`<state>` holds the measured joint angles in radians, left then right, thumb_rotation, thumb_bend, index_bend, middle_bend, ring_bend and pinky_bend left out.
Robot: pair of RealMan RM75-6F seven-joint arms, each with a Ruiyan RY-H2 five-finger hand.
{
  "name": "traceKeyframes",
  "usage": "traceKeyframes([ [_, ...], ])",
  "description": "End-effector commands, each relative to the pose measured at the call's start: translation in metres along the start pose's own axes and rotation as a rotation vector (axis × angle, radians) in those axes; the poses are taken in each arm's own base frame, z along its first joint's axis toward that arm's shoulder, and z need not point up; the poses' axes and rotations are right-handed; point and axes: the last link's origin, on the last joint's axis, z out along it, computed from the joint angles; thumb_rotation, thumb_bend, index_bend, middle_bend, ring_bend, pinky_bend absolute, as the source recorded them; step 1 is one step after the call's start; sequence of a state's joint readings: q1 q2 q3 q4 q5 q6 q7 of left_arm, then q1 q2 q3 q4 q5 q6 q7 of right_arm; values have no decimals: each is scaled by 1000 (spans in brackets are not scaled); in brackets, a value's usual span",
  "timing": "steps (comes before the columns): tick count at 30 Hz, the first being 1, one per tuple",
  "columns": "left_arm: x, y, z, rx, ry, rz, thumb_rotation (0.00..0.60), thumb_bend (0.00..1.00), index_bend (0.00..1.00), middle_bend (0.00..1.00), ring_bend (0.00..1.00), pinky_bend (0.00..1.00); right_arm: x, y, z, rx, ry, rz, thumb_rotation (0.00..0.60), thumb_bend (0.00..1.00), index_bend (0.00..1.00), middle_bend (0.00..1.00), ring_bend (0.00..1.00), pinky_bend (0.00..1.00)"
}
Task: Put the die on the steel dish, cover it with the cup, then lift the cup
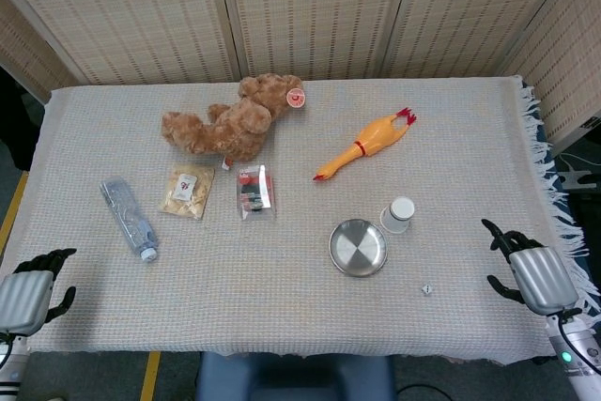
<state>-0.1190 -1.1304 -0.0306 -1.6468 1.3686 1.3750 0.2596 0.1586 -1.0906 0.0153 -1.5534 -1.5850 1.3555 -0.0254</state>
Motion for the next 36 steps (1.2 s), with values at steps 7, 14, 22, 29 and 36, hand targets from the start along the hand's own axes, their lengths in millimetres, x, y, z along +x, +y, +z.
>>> traceKeyframes([
  [7, 0, -1, 0, 12, -8, 1, 600, 382, 206, 231, 238, 323, -27, -6, 24, 118, -108, -3, 600, 131, 343, 789, 671, 841],
  [14, -3, 0, 1, 11, -31, 5, 600, 382, 205, 231, 238, 322, -43, -5, 42, 179, -214, 28, 600, 131, 334, 815, 697, 872],
  [22, -2, -1, 1, 22, -33, -7, 600, 382, 206, 232, 238, 322, -56, -6, 51, 248, -313, 45, 600, 137, 290, 815, 697, 872],
  [29, -2, -2, 2, 26, -41, -11, 600, 384, 206, 232, 238, 322, -69, -7, 57, 274, -357, 57, 600, 239, 323, 815, 698, 871],
  [36, -3, -3, 3, 31, -51, -13, 600, 384, 207, 232, 238, 322, -75, -11, 58, 322, -381, 129, 600, 312, 406, 823, 702, 874],
])
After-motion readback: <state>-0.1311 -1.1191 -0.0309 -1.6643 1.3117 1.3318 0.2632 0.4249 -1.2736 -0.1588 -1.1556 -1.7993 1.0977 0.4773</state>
